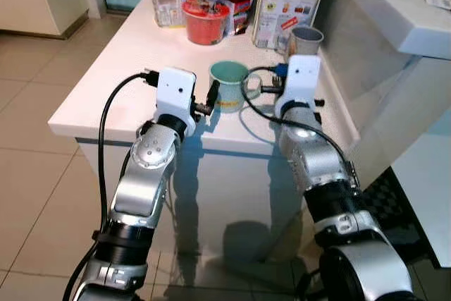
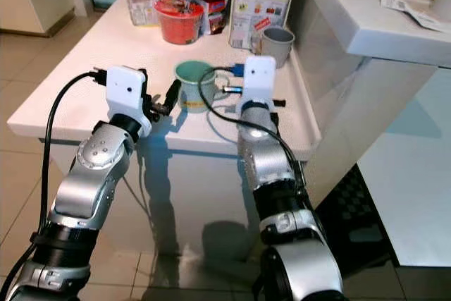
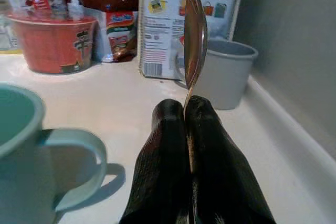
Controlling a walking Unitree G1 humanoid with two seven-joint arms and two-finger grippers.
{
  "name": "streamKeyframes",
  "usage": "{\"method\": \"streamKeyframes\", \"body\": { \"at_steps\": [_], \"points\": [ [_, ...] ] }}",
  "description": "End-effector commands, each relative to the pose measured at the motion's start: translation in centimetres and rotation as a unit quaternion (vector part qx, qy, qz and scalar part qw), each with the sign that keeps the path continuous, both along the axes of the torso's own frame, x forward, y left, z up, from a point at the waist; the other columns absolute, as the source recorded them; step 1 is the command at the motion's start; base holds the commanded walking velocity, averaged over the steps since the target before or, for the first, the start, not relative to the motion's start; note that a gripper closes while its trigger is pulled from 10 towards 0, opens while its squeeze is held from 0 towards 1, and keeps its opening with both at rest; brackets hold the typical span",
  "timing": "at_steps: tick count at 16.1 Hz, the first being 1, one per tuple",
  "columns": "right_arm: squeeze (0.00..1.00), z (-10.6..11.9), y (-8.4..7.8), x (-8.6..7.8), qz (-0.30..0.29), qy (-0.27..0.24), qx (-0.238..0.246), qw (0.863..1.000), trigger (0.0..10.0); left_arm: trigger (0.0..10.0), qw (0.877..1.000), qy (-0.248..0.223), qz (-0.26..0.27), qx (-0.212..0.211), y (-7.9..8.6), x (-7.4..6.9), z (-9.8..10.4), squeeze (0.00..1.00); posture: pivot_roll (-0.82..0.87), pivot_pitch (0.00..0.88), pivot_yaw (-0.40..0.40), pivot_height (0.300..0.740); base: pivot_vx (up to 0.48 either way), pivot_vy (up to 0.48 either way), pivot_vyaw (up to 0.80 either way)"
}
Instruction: Setting the table
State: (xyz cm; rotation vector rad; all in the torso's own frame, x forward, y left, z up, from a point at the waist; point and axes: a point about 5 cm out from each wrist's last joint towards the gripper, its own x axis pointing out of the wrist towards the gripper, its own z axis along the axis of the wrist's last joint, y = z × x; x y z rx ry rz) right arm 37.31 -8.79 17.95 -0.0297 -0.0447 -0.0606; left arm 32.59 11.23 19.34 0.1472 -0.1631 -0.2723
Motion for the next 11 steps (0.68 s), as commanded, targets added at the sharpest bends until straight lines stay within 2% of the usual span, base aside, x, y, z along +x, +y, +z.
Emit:
{"method": "streamKeyframes", "body": {
  "at_steps": [1, 6, 7, 8, 11],
  "points": [
    [0.00, -0.1, -0.5, -0.2, -0.008, -0.008, -0.006, 1.000, 0.0, 10.0, 1.000, -0.009, -0.011, 0.004, -0.4, 0.0, 0.5, 0.00, 0.06, 0.000, -0.065, 0.740, 0.000, 0.000, 0.00],
    [0.00, 1.0, -0.4, -0.5, -0.002, -0.053, -0.019, 0.998, 0.0, 10.0, 1.000, -0.009, -0.006, -0.001, -0.3, 0.1, 0.6, 0.00, 0.05, 0.000, -0.062, 0.740, 0.000, 0.000, 0.00],
    [0.00, 1.7, -0.5, -0.8, 0.002, -0.091, -0.035, 0.995, 0.0, 10.0, 1.000, -0.006, -0.002, -0.006, -0.2, 0.2, 0.5, 0.00, 0.05, 0.000, -0.060, 0.740, 0.000, 0.000, 0.00],
    [0.00, 1.9, -0.6, -0.9, 0.002, -0.102, -0.042, 0.994, 0.0, 10.0, 1.000, -0.005, -0.001, -0.007, -0.2, 0.3, 0.4, 0.00, 0.05, 0.000, -0.059, 0.740, 0.000, 0.000, 0.00],
    [0.00, 1.5, -1.3, -1.2, -0.003, -0.108, -0.051, 0.993, 0.0, 10.0, 1.000, 0.004, 0.001, -0.024, -0.1, 0.5, 0.1, 0.00, 0.05, 0.000, -0.059, 0.740, 0.000, 0.000, 0.00]
  ]
}}
